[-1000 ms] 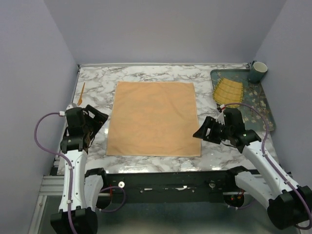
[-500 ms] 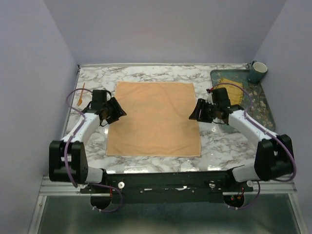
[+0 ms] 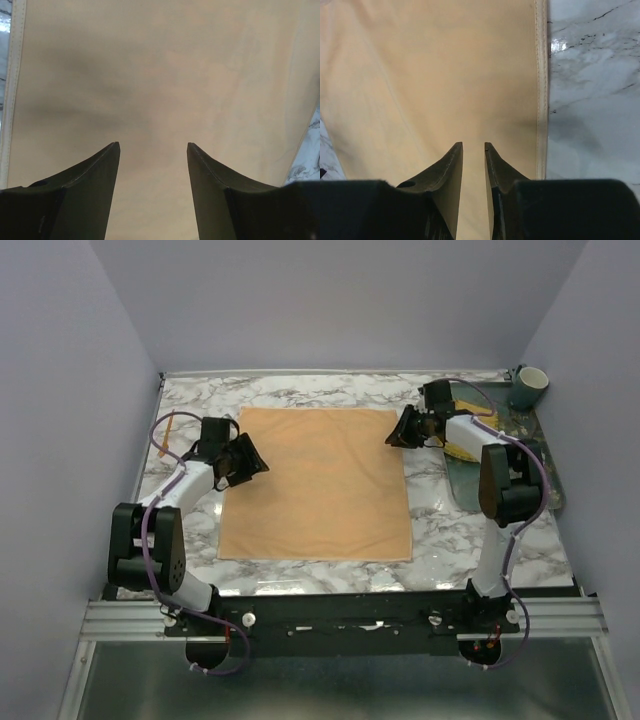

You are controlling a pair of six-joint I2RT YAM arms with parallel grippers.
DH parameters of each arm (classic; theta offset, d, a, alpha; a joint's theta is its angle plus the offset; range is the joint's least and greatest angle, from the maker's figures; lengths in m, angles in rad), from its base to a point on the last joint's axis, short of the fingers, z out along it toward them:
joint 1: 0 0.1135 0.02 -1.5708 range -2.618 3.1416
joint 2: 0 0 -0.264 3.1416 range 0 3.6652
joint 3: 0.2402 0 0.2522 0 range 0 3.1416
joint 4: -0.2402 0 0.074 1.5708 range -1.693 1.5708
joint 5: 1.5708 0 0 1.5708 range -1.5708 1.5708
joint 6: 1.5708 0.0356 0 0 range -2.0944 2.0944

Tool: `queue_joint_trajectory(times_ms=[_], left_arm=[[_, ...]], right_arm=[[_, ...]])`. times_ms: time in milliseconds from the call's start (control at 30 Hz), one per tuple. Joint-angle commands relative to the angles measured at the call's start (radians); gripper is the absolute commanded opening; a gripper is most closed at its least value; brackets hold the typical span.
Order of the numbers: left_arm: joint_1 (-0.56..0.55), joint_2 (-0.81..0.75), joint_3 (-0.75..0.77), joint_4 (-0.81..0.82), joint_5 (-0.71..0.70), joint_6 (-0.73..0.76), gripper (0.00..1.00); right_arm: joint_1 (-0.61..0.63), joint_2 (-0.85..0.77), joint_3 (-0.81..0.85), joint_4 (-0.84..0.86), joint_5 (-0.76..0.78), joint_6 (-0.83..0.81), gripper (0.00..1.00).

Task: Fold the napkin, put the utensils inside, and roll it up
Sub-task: Flatten the napkin out, then fold the napkin

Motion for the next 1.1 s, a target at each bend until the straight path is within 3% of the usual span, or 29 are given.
queue_joint_trajectory(times_ms=[0, 100, 233, 367, 467, 567, 633, 767, 900, 1000, 1067], left_arm=[[0.023, -0.138, -0.078, -0.062, -0.037, 0.004, 0.66], [0.046, -0.25, -0.137, -0.095, -0.062, -0.027, 0.68], [0.072, -0.382, -0.128, -0.194, -0.166, -0.024, 0.82], [0.087, -0.471, -0.071, -0.285, -0.269, 0.022, 0.88], [0.098, -0.517, -0.051, -0.316, -0.326, 0.025, 0.91], [0.099, -0.545, -0.029, -0.336, -0.434, 0.019, 0.93], [0.099, -0.558, -0.002, -0.34, -0.5, 0.039, 0.98], [0.154, -0.552, 0.059, -0.356, -0.582, 0.073, 0.99], [0.28, -0.534, 0.104, -0.382, -0.423, 0.067, 0.99], [0.383, -0.485, 0.121, -0.386, -0.343, 0.027, 0.99], [0.424, -0.476, 0.124, -0.385, -0.304, -0.004, 0.99]], right_arm=[[0.0, 0.092, 0.074, -0.031, 0.005, 0.01, 0.31], [-0.006, 0.121, 0.071, -0.06, 0.031, 0.04, 0.29], [-0.023, 0.147, 0.078, -0.117, 0.039, 0.065, 0.28], [-0.029, 0.127, 0.106, -0.14, 0.1, -0.031, 0.29], [0.026, 0.06, 0.155, -0.198, 0.244, -0.137, 0.34], [0.153, -0.035, 0.184, -0.277, 0.422, -0.217, 0.48], [0.277, -0.084, 0.158, -0.3, 0.442, -0.239, 0.58], [0.538, -0.141, 0.109, -0.283, 0.47, -0.256, 0.64], [0.835, -0.088, 0.188, -0.248, 0.487, -0.301, 0.69], [0.958, 0.009, 0.302, -0.228, 0.452, -0.35, 0.7], [1.004, 0.091, 0.392, -0.222, 0.429, -0.377, 0.63]])
